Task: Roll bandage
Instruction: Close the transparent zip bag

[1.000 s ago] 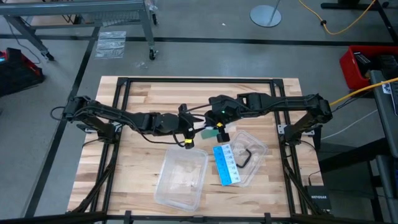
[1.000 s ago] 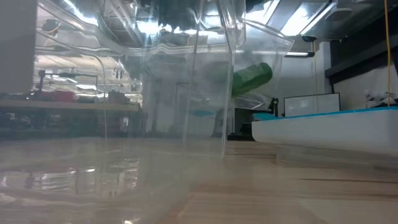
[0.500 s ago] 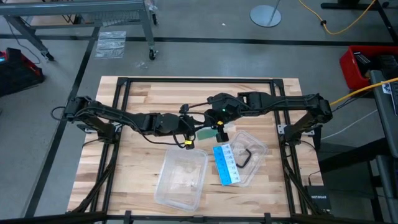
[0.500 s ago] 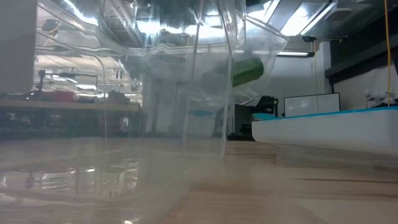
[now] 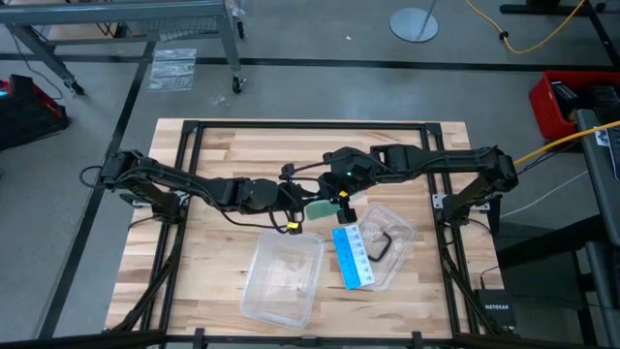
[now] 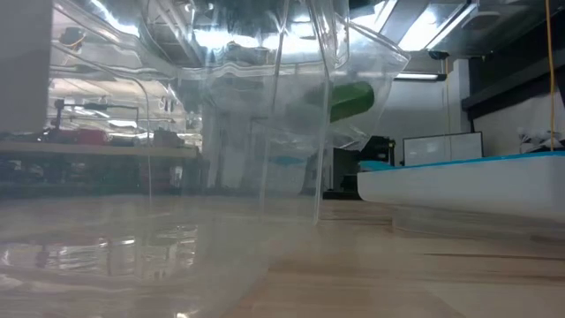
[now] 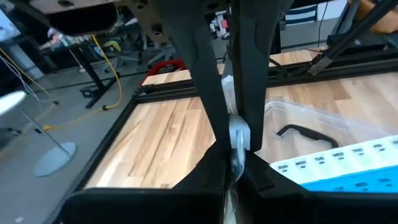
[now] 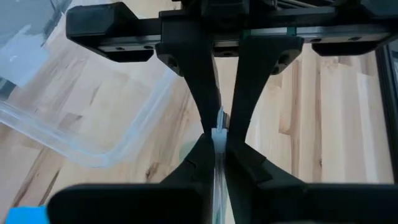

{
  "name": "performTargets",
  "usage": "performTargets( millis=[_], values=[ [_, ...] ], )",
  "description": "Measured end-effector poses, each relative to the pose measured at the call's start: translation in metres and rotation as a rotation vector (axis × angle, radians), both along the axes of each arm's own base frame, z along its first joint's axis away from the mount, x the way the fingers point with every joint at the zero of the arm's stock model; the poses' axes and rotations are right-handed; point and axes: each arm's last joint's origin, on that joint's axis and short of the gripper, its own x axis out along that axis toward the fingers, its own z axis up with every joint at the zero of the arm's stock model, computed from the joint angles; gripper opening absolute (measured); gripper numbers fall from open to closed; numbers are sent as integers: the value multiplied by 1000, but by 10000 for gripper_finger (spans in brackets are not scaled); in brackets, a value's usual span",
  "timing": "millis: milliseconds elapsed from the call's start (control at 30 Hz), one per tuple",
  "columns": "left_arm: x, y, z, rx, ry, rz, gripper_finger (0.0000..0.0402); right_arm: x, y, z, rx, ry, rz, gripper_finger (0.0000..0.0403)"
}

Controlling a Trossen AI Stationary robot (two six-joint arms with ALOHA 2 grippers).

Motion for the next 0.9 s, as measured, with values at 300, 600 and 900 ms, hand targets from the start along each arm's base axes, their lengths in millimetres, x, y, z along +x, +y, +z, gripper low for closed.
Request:
performTargets(
  millis=[300,600,900],
  values=[
    [-5,1,3,-4,12,14,0,-2,-4,-2,-60,27,-121,96],
    [-19,2,8,-75,67,24,0,-4,-6,-5,-91,61,-149,117],
    [-40,-2,31,-100,21,9,0,-6,-5,-23,-72,124,-134,114]
  ],
)
